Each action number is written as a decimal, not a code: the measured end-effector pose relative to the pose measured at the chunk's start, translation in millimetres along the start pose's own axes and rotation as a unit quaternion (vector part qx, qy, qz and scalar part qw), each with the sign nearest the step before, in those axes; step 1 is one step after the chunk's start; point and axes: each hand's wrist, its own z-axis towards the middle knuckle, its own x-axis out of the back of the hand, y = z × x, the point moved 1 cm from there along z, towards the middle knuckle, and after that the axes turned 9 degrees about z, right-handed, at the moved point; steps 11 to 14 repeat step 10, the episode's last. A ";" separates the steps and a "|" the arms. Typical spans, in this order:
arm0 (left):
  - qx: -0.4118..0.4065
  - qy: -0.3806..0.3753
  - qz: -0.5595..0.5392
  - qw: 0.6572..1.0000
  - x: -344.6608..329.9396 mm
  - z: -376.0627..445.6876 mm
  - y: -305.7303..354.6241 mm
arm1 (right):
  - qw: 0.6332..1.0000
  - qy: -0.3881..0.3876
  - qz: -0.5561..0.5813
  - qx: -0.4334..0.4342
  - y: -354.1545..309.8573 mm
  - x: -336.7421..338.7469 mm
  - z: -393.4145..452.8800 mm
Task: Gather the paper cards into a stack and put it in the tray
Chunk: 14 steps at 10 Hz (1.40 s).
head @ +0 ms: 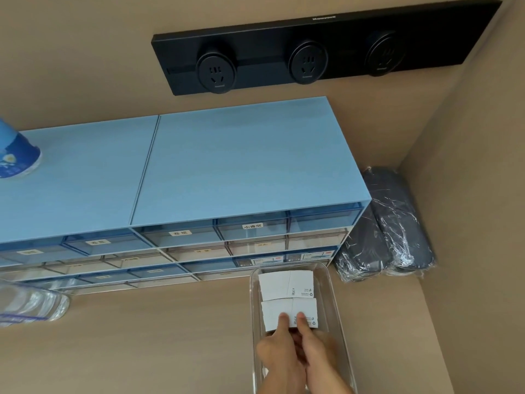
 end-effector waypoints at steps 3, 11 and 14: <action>-0.012 0.012 0.104 0.994 3.1 2.9 1.0 | 0.999 0.012 -0.046 0.010 3.7 -0.5 8.0; -0.055 -0.081 0.088 0.991 24.4 -1.6 -9.0 | 0.995 -0.079 0.038 -0.048 7.2 14.7 -4.6; -0.055 -0.081 0.088 0.991 24.4 -1.6 -9.0 | 0.995 -0.079 0.038 -0.048 7.2 14.7 -4.6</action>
